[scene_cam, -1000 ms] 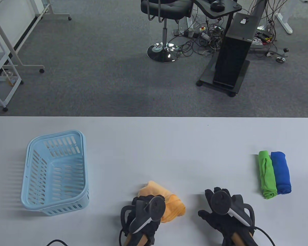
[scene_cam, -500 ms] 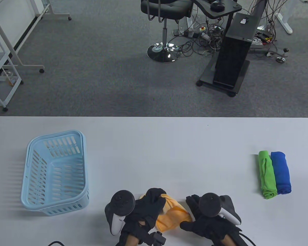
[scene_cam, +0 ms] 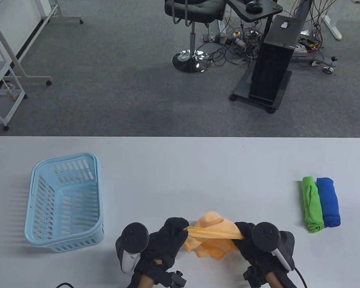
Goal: Roll rectangular towel into towel roll
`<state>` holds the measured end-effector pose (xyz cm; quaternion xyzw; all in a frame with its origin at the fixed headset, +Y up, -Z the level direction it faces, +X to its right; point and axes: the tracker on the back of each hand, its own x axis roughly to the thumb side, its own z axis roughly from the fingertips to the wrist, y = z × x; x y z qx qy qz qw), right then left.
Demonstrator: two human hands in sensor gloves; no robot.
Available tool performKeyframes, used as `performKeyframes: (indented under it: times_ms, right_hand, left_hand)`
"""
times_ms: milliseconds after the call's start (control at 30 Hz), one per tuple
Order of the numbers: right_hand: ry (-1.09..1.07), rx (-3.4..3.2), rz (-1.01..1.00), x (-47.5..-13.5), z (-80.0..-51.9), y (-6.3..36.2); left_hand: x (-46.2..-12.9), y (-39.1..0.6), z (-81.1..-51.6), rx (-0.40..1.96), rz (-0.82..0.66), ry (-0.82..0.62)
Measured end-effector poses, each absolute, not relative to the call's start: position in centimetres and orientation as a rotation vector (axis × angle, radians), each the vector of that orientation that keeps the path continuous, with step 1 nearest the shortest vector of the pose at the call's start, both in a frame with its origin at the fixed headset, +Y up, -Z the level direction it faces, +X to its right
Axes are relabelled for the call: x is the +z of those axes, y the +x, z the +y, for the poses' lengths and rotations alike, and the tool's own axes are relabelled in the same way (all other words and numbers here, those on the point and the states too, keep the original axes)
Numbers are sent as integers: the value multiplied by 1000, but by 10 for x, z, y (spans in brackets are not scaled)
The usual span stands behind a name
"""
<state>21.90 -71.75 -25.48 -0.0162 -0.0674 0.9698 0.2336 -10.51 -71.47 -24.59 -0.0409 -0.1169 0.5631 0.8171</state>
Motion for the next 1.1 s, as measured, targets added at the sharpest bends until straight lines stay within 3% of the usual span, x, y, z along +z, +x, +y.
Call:
performKeyframes:
  times_ms: [67,200,300,500,633,733,933,1100]
  right_hand:
    - [-73,2764,-222,-252,-712,223]
    - [-134,2881,-91,-254,-718,229]
    - [-168,2861,-20,-257,-722,228]
    - [-190,2780,-15,-255,-720,220]
    - [-99,2741,-8,-250,-716,211]
    - [-40,2664,-25,-247,-712,207]
    - [-19,2732,-138,-245,-711,210]
    - [-10,2912,25,-249,-723,208]
  left_hand:
    - [-244,-109,-714,1034,-89,-65]
    - [-242,-121,-713,773,-18,60]
    - [-238,-113,-715,771,-73,71]
    - [-232,-57,-729,595,-311,-63]
    - [-228,-33,-733,442,-341,-184]
    - [-230,-28,-742,343,-314,-188]
    - [-239,-54,-734,500,-158,-15]
    - [-237,-91,-714,608,-54,152]
